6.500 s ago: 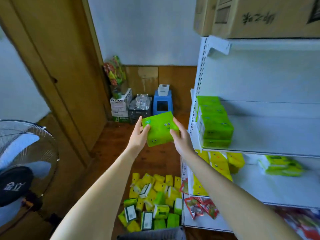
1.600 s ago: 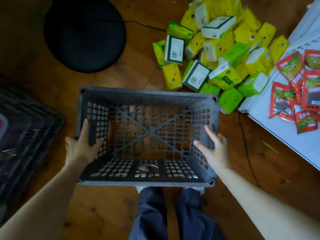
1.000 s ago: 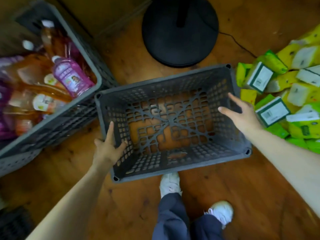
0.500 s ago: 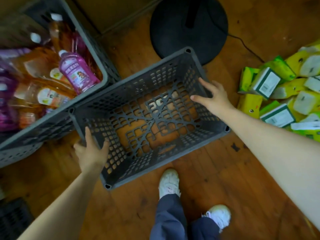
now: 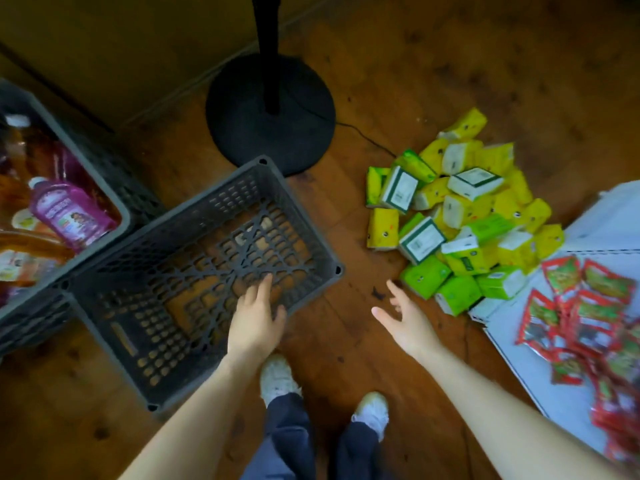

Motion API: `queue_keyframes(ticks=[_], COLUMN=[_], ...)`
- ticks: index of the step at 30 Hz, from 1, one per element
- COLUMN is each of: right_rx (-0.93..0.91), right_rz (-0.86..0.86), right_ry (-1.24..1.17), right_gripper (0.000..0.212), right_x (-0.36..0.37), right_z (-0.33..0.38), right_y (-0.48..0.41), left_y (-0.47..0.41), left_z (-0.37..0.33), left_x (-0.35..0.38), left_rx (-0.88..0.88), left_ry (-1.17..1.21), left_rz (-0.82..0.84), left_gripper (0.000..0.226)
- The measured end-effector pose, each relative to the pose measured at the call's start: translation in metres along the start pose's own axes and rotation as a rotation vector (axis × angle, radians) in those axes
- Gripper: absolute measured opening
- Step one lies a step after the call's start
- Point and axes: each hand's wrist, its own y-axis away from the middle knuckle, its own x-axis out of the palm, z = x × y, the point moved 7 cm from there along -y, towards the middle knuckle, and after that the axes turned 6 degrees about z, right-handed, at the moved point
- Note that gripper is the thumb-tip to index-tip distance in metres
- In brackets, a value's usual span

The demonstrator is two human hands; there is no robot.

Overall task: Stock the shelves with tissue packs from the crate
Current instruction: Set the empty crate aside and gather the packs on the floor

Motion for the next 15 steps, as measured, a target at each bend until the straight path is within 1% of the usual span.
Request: queue_keyframes(ticks=[2,6,11,15], right_rx=[0.043,0.064,0.054,0.056], right_rz=[-0.042,-0.135,-0.157,-0.131], right_ry=[-0.047,-0.146,-0.214,-0.254], right_gripper=[0.066,0.066,0.067,0.068], right_x=[-0.017,-0.049,-0.078,-0.093], right_z=[-0.019,-0.051,-0.092,-0.122], right_y=[0.014,0.028,0.025,0.009], left_y=[0.003,-0.001,-0.008,-0.023], left_z=[-0.026,-0.072,-0.123,-0.152], left_x=[0.009,0.032,0.067,0.103], left_rx=[0.04,0.117,0.198,0.197], left_ry=[-0.039,-0.121,-0.209,-0.261], left_rz=[0.027,0.069,0.11,0.134], left_gripper=[0.06,0.061,0.062,0.063])
